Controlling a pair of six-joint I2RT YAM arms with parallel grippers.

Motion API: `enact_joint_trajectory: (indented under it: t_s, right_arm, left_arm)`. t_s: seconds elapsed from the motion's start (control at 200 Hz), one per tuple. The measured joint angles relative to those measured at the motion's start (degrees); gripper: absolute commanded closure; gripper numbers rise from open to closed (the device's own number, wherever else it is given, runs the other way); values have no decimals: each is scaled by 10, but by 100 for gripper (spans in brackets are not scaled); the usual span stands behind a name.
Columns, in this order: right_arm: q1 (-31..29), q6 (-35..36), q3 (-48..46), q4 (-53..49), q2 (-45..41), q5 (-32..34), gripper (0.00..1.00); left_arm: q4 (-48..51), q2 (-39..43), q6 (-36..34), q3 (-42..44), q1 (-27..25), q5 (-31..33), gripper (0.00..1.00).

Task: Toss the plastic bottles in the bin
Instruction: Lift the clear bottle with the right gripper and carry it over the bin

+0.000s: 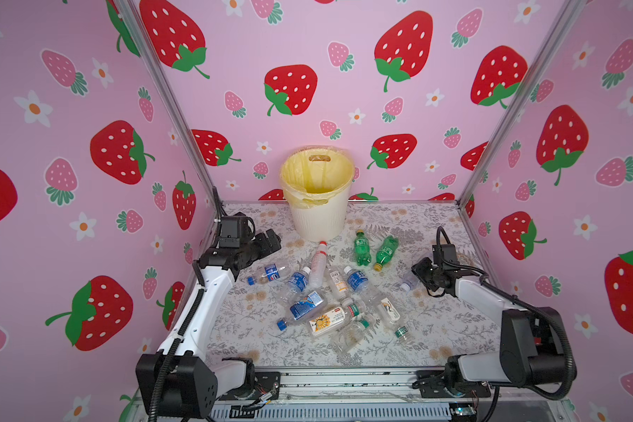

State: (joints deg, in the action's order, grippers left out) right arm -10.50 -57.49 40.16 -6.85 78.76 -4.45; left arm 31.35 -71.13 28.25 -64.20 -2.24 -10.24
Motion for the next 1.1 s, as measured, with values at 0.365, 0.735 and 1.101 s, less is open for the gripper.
enact_joint_trajectory:
  t_s: [0.365, 0.735, 1.101]
  right_arm:
    - [16, 88, 7, 2, -94, -1, 54]
    - [5, 163, 54, 32, -129, -9, 53]
    - [-108, 245, 198, 92, -92, 12, 51]
  left_arm:
    - [2, -2, -3, -4, 0, 1, 1]
    - [33, -21, -34, -36, 0, -30, 1]
    - [32, -34, -44, -44, 7, -44, 1]
